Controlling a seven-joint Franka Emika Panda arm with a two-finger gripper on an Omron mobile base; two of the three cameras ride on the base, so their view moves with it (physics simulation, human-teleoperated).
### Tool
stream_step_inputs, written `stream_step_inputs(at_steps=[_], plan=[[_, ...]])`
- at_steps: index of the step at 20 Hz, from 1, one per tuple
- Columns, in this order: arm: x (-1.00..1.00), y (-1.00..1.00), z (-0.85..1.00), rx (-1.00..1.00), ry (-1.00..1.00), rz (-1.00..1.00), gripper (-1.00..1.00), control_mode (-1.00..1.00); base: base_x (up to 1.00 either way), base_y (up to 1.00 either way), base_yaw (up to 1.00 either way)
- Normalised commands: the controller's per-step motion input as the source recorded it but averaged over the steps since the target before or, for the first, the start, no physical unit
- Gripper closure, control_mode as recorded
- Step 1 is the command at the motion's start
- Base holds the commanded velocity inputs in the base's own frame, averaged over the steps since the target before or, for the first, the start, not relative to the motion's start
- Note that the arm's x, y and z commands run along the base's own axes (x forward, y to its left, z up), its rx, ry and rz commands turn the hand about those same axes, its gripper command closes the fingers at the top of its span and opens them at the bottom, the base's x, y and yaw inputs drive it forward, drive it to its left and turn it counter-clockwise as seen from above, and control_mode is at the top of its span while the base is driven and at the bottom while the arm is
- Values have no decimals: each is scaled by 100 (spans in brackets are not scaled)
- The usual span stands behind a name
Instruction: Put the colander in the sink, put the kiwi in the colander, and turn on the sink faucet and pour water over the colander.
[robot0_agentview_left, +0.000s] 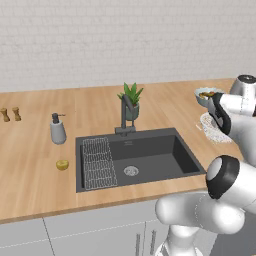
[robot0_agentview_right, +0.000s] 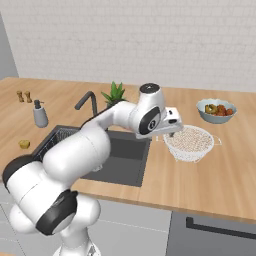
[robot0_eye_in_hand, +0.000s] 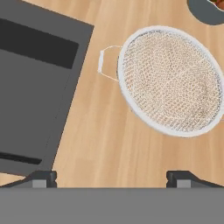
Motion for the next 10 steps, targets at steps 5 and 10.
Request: stream_step_inputs(at_steps=[5,10], plan=[[17,-20,-35,-9,0,8,-100,-100,0,0,0],[4,-5,-35,-5,-4,3,-100,-100,0,0,0]])
